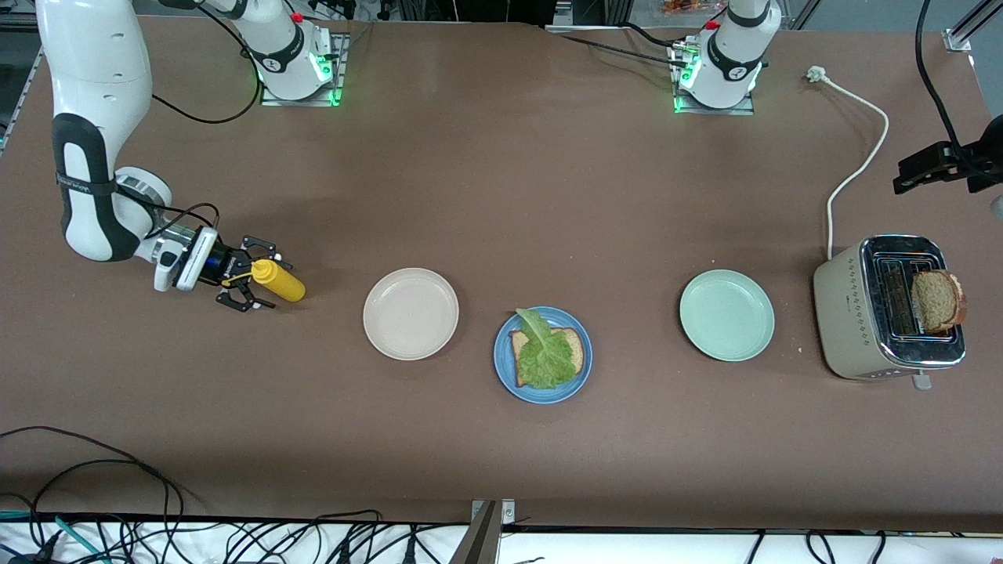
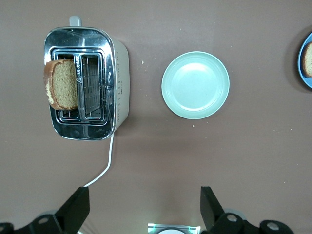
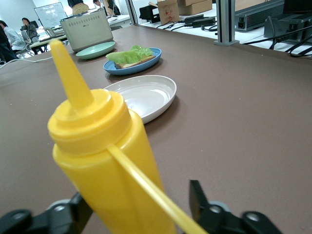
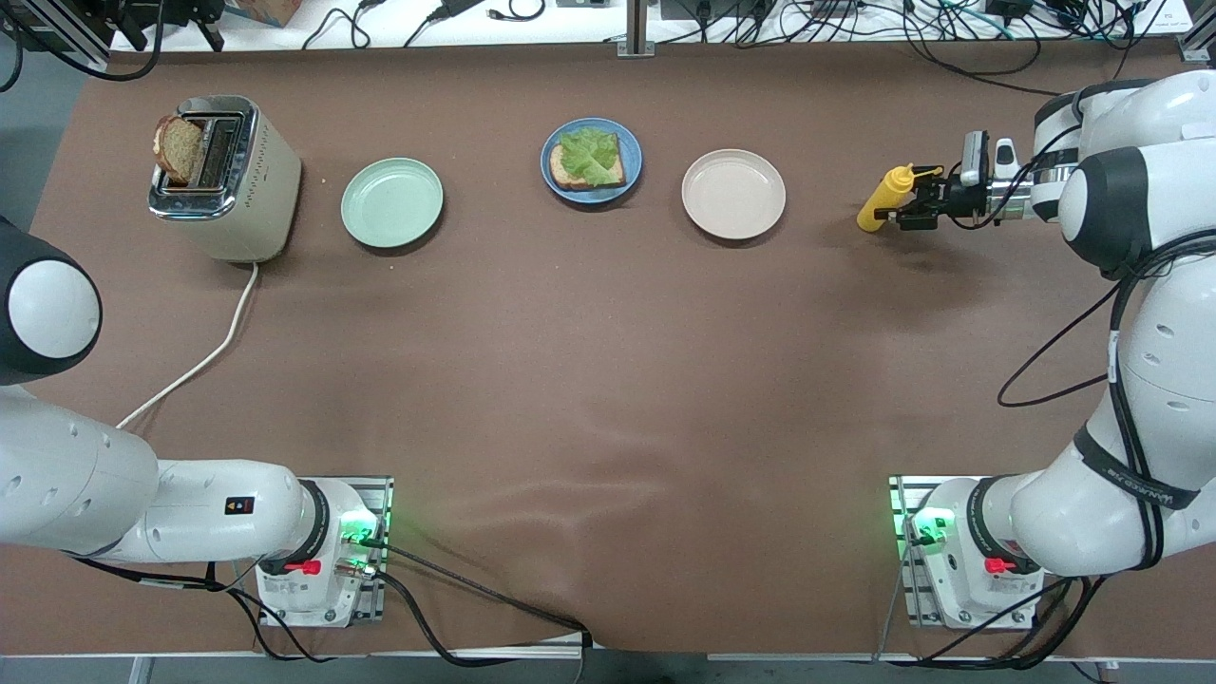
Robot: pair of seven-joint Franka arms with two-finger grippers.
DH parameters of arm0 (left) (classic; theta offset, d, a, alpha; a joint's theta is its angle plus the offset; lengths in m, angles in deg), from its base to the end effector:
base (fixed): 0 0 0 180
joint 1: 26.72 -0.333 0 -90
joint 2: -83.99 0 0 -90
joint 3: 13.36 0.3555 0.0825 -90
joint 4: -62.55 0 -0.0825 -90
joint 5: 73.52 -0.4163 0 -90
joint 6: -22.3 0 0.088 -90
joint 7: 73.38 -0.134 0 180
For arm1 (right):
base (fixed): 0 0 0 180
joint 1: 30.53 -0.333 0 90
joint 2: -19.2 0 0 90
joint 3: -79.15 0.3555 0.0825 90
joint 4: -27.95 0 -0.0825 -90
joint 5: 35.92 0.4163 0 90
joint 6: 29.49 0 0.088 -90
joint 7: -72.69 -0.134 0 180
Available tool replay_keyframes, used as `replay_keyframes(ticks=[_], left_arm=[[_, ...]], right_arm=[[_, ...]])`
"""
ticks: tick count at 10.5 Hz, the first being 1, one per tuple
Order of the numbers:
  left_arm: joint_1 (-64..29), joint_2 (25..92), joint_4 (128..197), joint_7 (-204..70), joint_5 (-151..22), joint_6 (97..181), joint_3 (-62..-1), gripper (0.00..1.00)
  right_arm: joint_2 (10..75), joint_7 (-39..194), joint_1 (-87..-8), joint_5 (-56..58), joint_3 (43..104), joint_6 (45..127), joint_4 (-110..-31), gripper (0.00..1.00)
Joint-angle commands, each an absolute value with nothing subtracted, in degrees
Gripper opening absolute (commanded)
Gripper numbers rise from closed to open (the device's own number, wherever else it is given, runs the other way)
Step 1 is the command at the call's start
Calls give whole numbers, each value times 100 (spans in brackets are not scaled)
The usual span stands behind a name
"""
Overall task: Make sandwich in blue plate with both arms
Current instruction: 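Lift the yellow bottle off the table with the right gripper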
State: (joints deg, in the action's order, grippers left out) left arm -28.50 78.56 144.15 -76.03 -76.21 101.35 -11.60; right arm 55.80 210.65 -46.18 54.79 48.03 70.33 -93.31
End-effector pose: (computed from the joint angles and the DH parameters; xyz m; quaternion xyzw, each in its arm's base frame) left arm 0.5943 0.0428 0.6383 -0.9972 -0.0106 0.0708 0.0210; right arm 0.5695 -0.0453 0.1271 -0.7338 -0.4283 -0.3794 0.3662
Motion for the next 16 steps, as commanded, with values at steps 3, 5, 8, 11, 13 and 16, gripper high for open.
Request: replay_keyframes(ticks=[3,5,8,11,13,16], left_arm=[[-2839,7871,14341,-7566,-7501,10053,-1142,100],[-2839,7871,14341,-7566,-7501,10053,-1142,100],[-2839,7871,14341,-7566,-7501,10053,-1142,100],[-2839,7871,14341,-7566,-7501,10053,-1142,100],[-2839,7871,14341,-7558,-7501,10053,-1142,100],[-2848,7871,14341,-7566,-7501,10053,-1133,100]], right_arm=[[5708,21112,-4635,5760,4926,7008,-9124,10],[5700,20998,-4661,5664,4900,7105,-8826,10],[5586,19886,-4784,4893,4865,7562,-8063,7],[5577,18848,-5082,4433,4847,7895,-7324,7],[5437,17848,-5511,4101,4847,8499,-6867,7],[5418,16510,-6328,3522,4804,9649,-6505,7]])
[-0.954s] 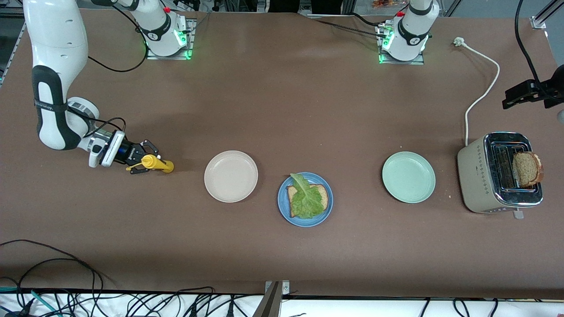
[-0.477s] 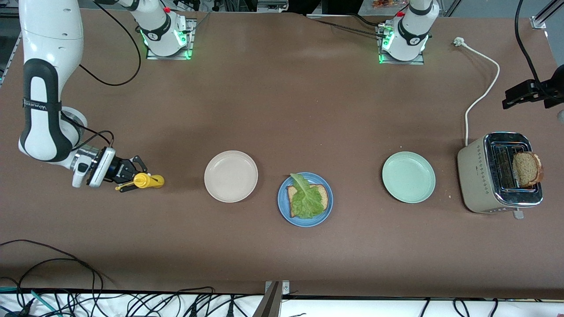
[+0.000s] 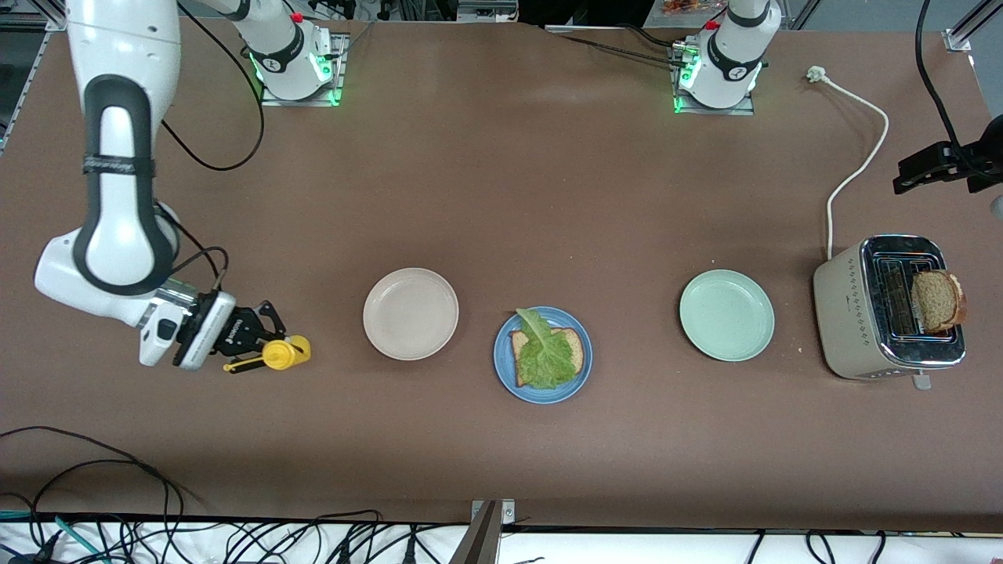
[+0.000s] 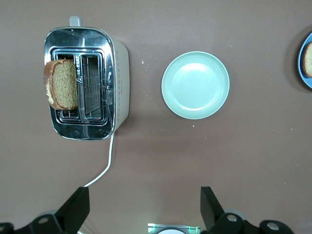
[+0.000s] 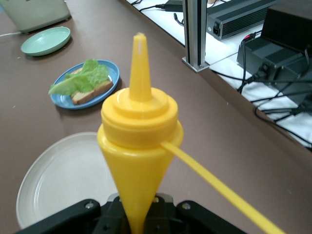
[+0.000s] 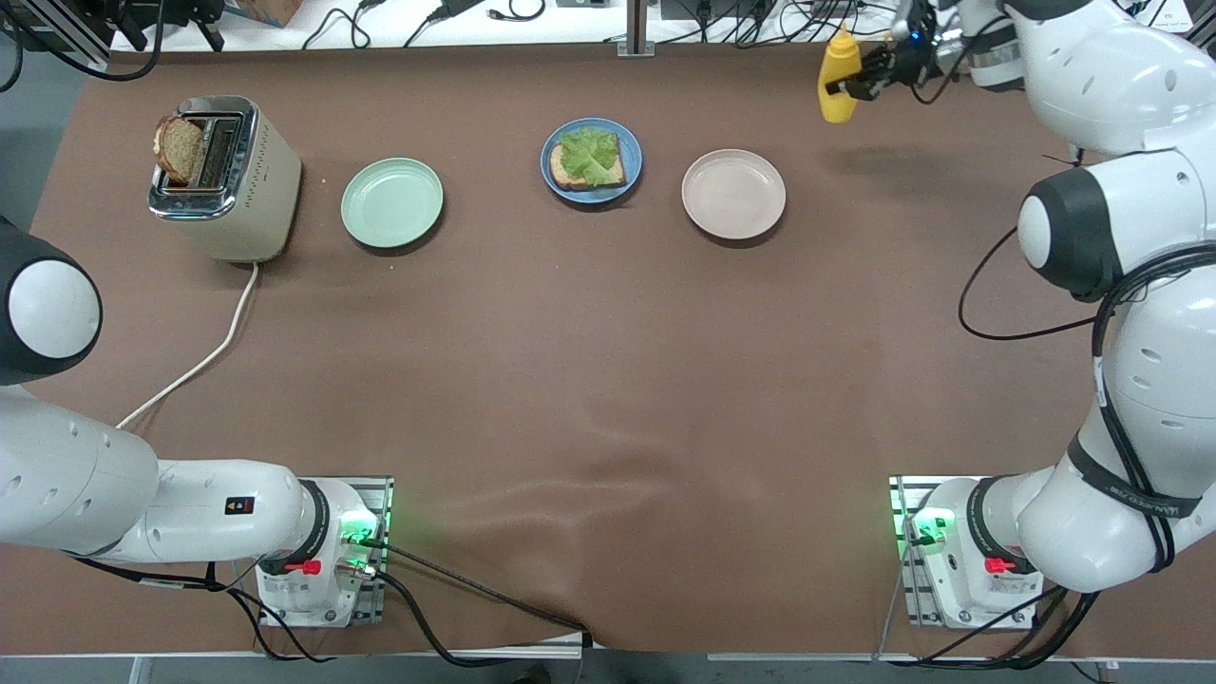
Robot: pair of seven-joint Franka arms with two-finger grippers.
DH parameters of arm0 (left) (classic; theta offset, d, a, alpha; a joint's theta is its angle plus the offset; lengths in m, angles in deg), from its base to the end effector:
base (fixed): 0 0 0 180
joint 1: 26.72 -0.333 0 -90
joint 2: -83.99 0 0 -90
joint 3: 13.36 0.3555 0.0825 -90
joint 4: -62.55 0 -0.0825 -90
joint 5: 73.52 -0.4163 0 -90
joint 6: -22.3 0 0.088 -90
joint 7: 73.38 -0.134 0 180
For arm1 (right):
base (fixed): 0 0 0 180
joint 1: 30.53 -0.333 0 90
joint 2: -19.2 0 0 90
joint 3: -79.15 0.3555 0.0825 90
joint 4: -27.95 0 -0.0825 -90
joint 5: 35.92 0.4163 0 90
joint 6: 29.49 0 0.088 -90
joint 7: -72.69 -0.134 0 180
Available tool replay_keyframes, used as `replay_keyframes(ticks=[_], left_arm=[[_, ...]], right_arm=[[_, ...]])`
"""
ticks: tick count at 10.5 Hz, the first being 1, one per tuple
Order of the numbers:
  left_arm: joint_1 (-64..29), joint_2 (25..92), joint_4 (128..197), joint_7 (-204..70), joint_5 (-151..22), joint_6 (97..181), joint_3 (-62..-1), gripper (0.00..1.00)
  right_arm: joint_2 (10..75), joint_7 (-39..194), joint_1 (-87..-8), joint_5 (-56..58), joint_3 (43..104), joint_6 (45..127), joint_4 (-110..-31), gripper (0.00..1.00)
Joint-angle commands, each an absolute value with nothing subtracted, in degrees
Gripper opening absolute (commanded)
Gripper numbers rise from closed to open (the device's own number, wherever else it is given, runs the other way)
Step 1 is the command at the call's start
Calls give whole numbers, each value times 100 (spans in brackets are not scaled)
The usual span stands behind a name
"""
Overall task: Make sandwich in blue plate with both arms
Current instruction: 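Lift the yellow bottle off the table with the right gripper, then carry the yellow bottle over the blue plate with the right gripper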
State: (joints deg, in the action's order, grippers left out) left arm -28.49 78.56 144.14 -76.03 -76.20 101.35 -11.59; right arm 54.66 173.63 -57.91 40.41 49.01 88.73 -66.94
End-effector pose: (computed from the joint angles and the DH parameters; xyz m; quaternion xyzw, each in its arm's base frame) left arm 0.5943 0.0427 0.6384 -0.9972 -0.0106 0.0707 0.0209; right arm 0.7400 0.0919 0.2918 -0.7933 -0.4583 -0.2995 0.2664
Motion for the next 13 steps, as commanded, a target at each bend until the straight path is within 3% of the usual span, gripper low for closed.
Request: replay_keyframes(ticks=[1,3,6,13], left_arm=[[-2822,7871,14341,-7558,-7501,10053,-1168,100],[-2777,7871,14332,-7531,-7510,10053,-1370,100],[-2839,7871,14332,-7531,-7510,10053,-1318,100],[-2795,7871,14323,-7531,-7510,10053,-1362,100]], right_arm=[[5418,16150,-6653,3223,4803,10211,-6443,7],[5470,15272,-7382,2660,4821,11555,-6434,7],[6049,13742,-8297,1413,4830,13245,-6434,7],[7192,13650,-8861,-161,4638,14242,-6434,8]])
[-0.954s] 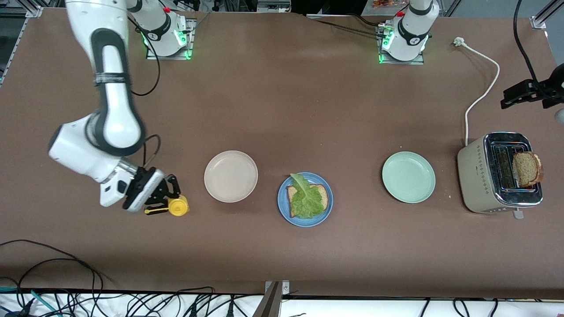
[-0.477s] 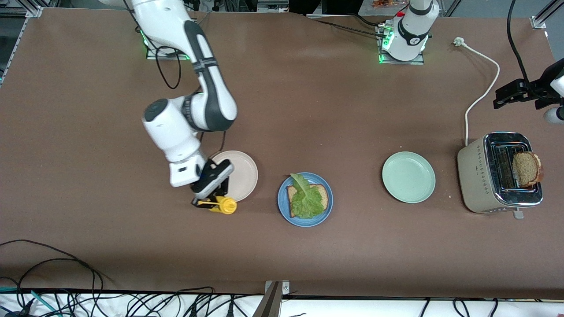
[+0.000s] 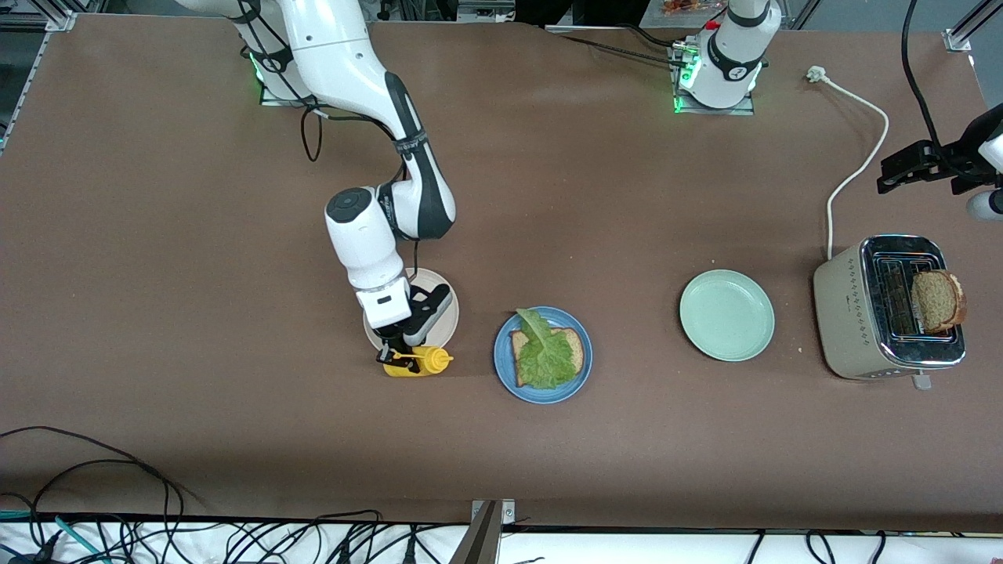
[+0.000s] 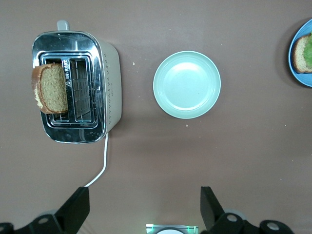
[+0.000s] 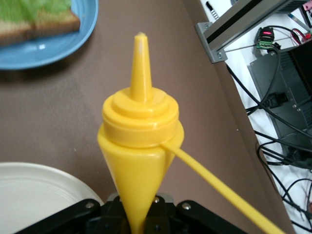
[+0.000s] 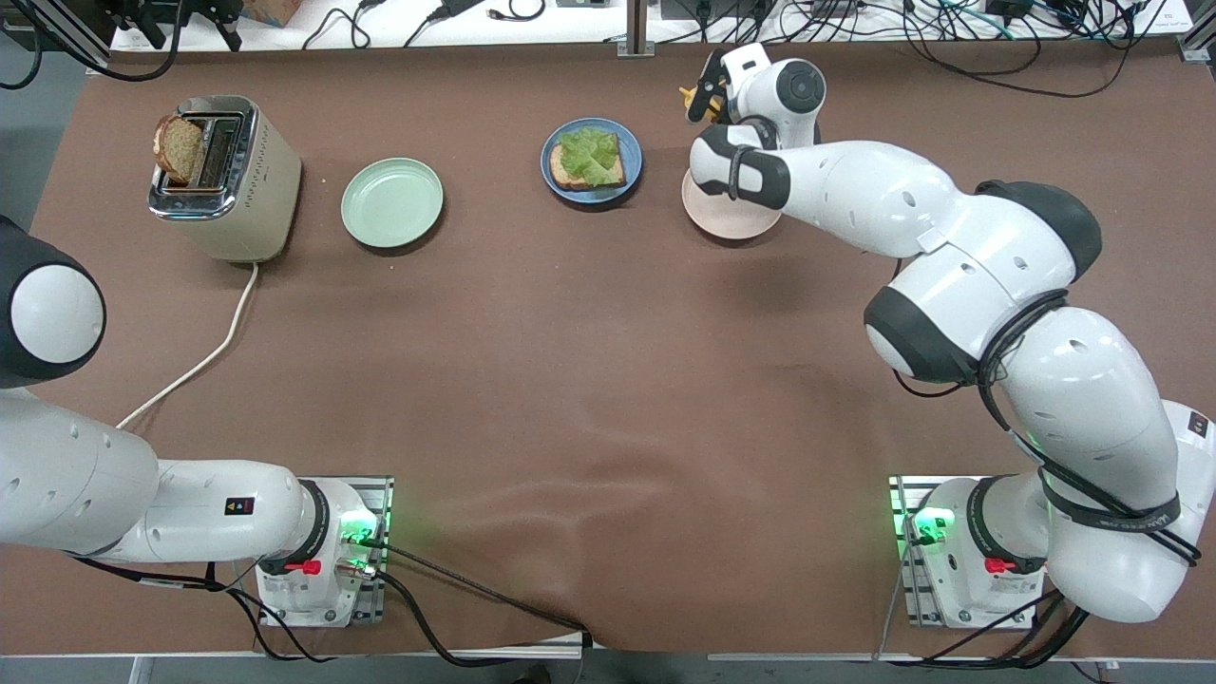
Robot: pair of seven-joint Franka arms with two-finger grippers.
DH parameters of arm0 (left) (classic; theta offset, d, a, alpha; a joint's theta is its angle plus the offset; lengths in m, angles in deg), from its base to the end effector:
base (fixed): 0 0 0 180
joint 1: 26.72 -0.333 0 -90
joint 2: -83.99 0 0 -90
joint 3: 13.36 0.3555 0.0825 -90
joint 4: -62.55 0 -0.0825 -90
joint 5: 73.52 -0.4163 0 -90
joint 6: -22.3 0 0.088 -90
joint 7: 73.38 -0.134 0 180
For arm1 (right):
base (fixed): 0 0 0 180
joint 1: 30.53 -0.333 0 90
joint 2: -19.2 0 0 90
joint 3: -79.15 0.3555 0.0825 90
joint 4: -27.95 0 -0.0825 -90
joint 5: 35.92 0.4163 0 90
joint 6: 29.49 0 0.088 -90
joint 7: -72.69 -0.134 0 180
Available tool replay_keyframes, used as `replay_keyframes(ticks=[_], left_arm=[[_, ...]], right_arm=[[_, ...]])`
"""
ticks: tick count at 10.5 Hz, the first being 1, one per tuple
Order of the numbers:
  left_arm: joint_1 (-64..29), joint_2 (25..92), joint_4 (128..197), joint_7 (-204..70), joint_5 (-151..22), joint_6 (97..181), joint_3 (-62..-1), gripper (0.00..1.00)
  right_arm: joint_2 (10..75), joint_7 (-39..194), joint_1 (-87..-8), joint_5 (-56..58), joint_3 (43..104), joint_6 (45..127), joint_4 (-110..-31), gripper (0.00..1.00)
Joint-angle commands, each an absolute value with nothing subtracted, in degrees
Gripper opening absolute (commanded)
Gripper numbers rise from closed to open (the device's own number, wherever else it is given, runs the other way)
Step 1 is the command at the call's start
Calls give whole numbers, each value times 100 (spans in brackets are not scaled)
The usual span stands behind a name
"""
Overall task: Make sandwich in blue plate with both arms
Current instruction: 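Carry the yellow bottle over the blue plate with the right gripper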
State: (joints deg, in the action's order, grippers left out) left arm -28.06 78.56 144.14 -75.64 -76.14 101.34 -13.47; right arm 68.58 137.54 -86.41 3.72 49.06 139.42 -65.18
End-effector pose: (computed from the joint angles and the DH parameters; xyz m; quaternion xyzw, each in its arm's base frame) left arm 0.5955 0.0196 0.6384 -0.9973 0.0062 0.0702 0.0205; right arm 0.6914 0.3768 0.2139 0.7823 0.5441 0.2846 0.1046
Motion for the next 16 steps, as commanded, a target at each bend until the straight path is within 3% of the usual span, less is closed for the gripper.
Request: replay_keyframes(ticks=[1,5,11,16], left_arm=[[-2795,7863,14323,-7531,-7519,10061,-1353,100],[-2777,7871,14323,-7531,-7510,10070,-1371,100],[-2777,7871,14323,-7531,-7510,10062,-1388,100],[-2821,7871,14323,-7540,-7519,10062,-1344,100]], right_arm=[[7289,13650,-9002,-251,4506,14251,-6434,8],[7729,13624,-9538,-348,3908,14190,-6101,8],[7826,12826,-9662,-497,3863,13435,-5573,8],[8072,10788,-9645,-2237,3714,12311,-4810,8]])
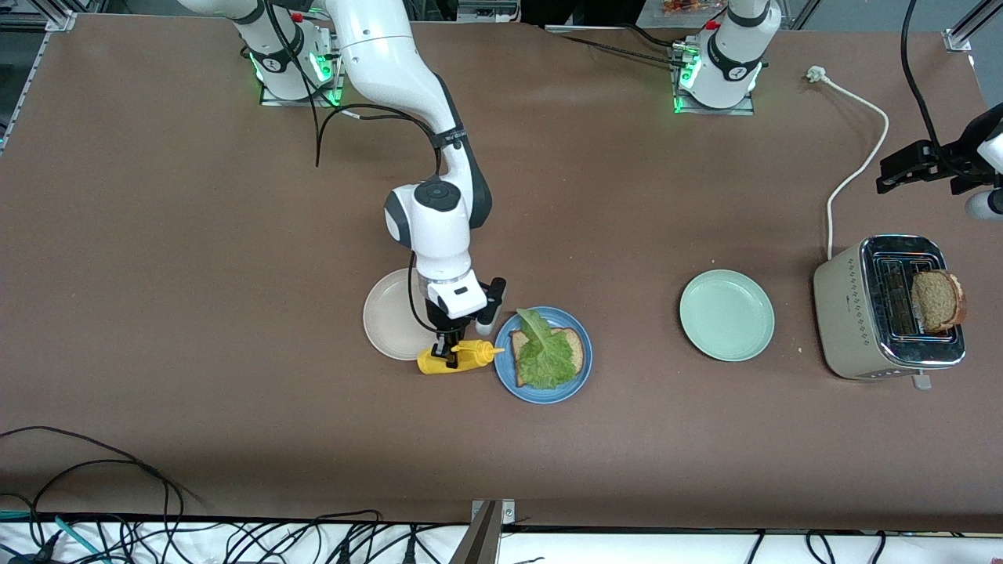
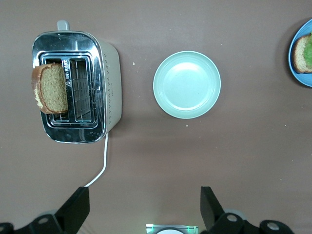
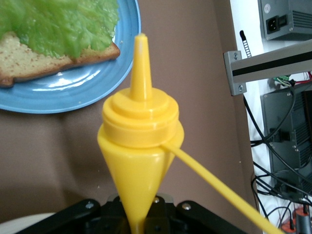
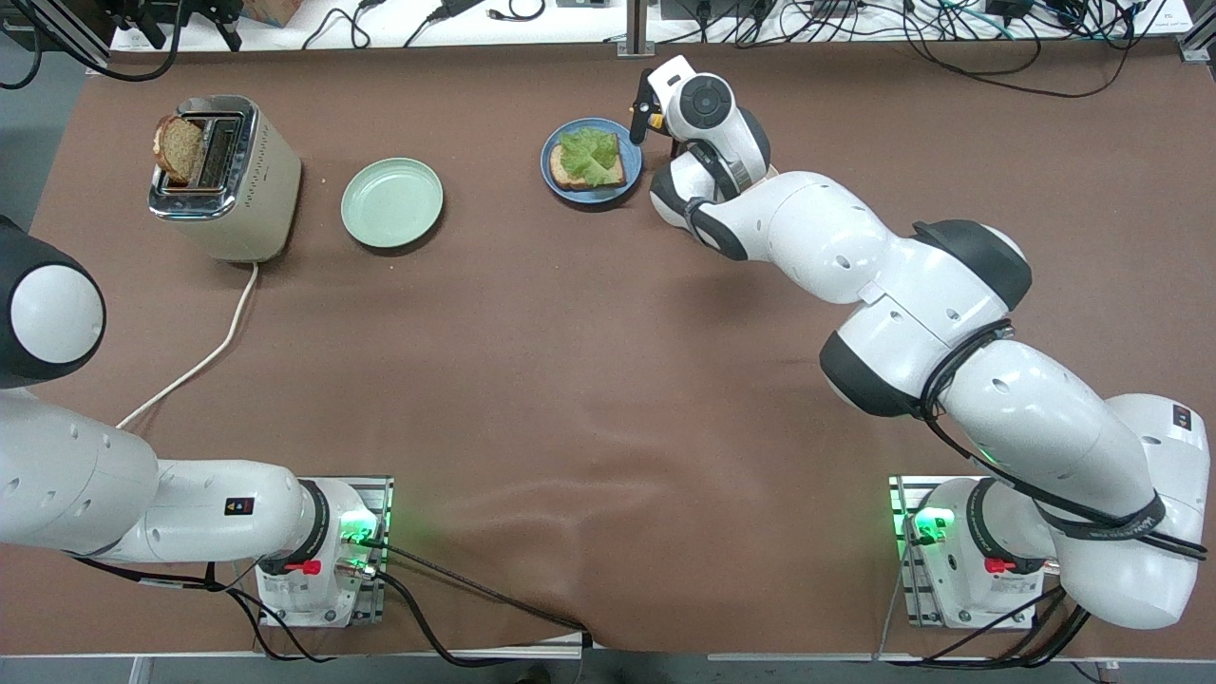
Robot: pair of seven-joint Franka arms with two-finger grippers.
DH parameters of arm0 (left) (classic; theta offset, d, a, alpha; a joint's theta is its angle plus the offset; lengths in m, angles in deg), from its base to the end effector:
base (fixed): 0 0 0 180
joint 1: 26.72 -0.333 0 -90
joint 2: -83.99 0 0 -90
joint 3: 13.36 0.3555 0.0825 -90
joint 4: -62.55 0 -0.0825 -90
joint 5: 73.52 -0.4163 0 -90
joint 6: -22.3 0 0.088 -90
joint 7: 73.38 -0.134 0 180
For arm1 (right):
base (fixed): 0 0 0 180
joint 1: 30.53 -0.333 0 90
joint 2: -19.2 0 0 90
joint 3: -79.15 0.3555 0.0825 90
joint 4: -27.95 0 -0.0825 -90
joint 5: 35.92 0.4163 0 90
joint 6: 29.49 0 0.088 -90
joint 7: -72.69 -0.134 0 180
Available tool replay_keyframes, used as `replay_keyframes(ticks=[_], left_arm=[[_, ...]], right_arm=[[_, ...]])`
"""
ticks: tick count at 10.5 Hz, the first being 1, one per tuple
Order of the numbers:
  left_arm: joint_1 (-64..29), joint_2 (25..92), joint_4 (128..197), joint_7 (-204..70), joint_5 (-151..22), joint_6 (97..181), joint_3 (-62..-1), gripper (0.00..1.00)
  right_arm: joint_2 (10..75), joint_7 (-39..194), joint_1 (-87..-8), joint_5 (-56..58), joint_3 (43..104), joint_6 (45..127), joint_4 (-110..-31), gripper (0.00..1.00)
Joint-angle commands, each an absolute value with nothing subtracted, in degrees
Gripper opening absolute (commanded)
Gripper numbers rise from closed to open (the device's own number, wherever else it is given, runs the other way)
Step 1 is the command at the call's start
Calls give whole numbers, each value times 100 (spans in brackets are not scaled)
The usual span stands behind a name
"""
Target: Make sandwich in blue plate with both arms
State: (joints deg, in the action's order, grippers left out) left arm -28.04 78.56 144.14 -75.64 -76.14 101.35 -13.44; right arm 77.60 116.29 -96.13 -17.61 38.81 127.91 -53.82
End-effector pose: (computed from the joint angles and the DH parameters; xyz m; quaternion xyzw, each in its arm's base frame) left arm 0.5955 0.0197 0.6384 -0.9973 0.0061 0.0701 0.0205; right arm 0.6765 0.4798 0.2129 0.7430 0.5956 0.2351 0.1947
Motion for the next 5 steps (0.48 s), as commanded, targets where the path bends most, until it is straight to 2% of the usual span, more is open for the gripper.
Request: replay_keyframes(ticks=[1,5], left_arm=[[-2821,7871,14323,-7540,-7510,10062,-1353,100],[-2821,7871,14323,-7540,-7510,10062,-1344,100]], right_arm=[[8177,10454,-9645,-2404,3705,12117,-4625,8],[8476,9793,-9592,-3124,3652,11720,-4167,8]])
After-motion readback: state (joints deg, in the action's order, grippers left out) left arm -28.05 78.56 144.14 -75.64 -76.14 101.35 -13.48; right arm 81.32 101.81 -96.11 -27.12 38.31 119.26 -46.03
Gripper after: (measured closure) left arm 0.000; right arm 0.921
